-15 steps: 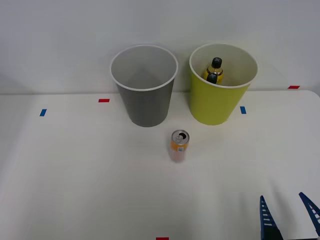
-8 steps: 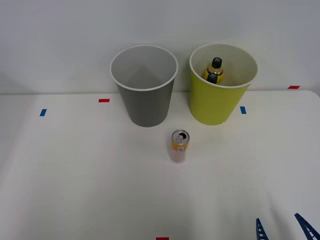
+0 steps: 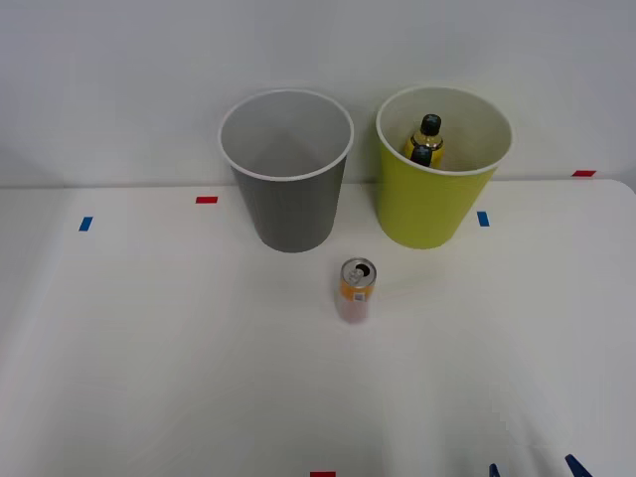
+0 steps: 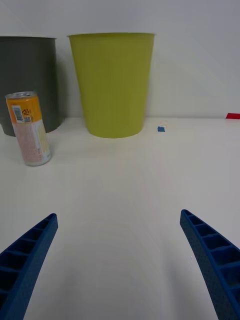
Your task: Put cans in the gray bin, plastic bottles in the light green bin
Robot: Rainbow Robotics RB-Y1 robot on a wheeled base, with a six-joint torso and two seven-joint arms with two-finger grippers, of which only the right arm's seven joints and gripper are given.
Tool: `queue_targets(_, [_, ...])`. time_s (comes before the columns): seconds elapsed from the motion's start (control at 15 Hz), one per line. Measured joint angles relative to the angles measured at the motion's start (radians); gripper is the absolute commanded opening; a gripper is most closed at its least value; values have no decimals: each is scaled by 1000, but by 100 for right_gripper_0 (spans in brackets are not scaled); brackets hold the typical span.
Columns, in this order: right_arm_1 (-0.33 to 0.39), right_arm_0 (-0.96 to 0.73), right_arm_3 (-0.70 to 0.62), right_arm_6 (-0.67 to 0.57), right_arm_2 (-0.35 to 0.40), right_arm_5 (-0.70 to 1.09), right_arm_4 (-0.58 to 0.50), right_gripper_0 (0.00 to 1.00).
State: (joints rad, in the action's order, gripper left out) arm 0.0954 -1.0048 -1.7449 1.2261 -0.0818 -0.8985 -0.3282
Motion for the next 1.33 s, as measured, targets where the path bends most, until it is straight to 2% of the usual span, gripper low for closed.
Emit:
queue_targets(0.07, [-10, 0, 18, 3, 4, -18, -6, 100])
queue_targets(0.47, [-17, 0, 95, 10, 14, -114, -13, 100])
queue_targets(1.33, [-14, 0, 105, 13, 17, -119, -23, 100])
